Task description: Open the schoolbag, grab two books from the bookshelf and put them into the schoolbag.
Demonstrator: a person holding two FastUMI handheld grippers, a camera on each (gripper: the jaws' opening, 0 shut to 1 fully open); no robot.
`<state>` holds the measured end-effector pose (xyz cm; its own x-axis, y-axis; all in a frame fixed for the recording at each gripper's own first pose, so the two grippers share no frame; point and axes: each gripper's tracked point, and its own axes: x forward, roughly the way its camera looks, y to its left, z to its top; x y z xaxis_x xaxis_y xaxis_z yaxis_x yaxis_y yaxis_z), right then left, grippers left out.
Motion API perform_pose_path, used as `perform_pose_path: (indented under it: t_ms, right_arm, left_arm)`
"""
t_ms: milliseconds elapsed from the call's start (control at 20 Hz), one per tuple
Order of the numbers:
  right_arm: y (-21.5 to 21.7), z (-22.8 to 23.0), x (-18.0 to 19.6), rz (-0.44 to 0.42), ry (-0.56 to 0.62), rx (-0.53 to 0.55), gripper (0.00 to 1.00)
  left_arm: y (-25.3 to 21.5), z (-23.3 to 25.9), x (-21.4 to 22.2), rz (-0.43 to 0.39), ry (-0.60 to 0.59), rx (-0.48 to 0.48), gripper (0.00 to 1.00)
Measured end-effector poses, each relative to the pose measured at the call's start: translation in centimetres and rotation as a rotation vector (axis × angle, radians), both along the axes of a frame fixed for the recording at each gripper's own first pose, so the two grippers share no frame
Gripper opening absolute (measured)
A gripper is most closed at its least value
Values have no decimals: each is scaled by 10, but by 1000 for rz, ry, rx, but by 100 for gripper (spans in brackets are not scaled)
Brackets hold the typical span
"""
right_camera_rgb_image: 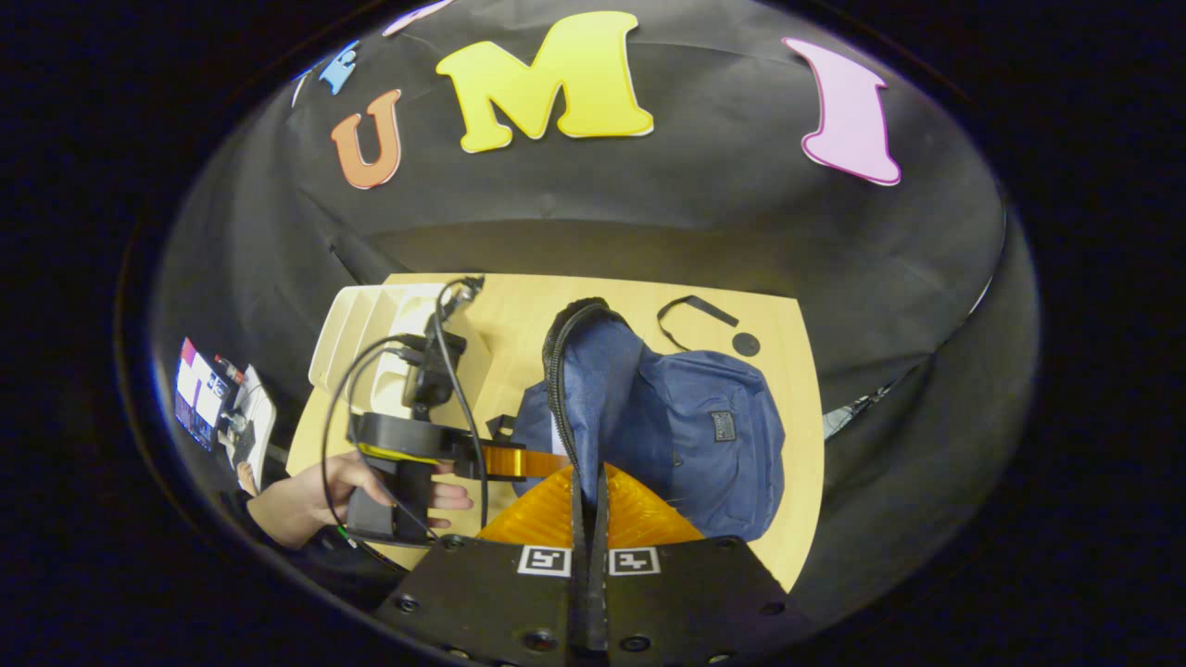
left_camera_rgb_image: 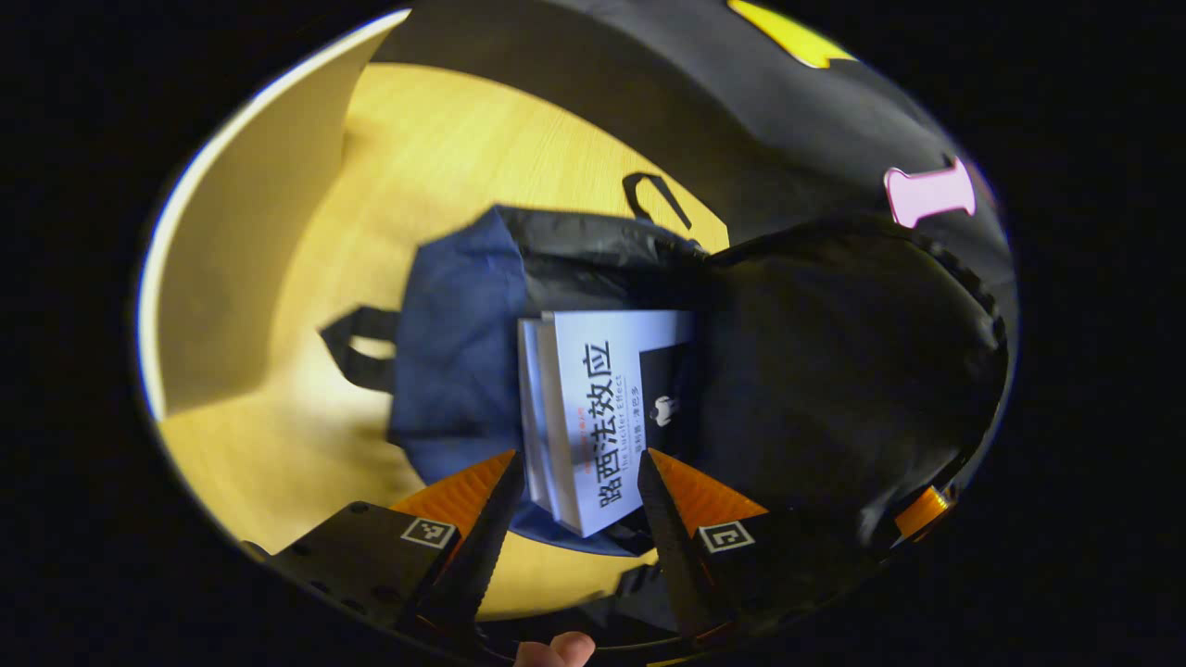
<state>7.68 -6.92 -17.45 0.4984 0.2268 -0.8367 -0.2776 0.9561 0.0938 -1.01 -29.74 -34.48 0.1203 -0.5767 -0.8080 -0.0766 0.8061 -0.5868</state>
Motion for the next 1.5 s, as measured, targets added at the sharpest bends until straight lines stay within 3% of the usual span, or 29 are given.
perform_pose_path:
  t_ms: [250, 500, 550, 600, 650, 850, 900, 950, 1200, 1300, 1350, 1500]
  right_arm:
    - [25, -14, -5, 23, 10, 4, 1]
    - [49, -27, -15, 37, -4, -14, 0]
    - [57, -29, -17, 36, -1, 10, 4]
    - [66, -34, -19, 27, 5, 30, 13]
    - [71, -35, -20, 26, 4, 46, 22]
    - [93, -22, -28, 23, -50, 74, 82]
    - [97, -15, -28, 16, -81, 82, 82]
    - [98, -3, -27, 6, -122, 90, 94]
    - [120, 86, -24, -90, -414, 225, 97]
    - [126, 128, -30, -111, -564, 252, 97]
    - [128, 148, -37, -110, -642, 255, 94]
    - [127, 205, -52, -140, -878, 233, 99]
  left_arm:
    - [64, 45, 35, -93, -340, 270, 80]
    - [118, 98, 55, -154, -606, 495, 80]
    - [124, 108, 60, -157, -662, 532, 80]
    - [128, 121, 64, -158, -718, 564, 91]
    - [132, 136, 67, -153, -775, 583, 83]
    - [132, 180, 83, -93, -988, 605, 96]
    - [137, 200, 83, -69, -1040, 610, 99]
    - [143, 217, 83, -43, -1090, 608, 100]
    - [165, 324, 80, 171, -1392, 541, 95]
    - [163, 357, 77, 219, -1511, 498, 98]
    - [163, 367, 76, 241, -1543, 457, 94]
    - [177, 402, 68, 357, -1574, 375, 97]
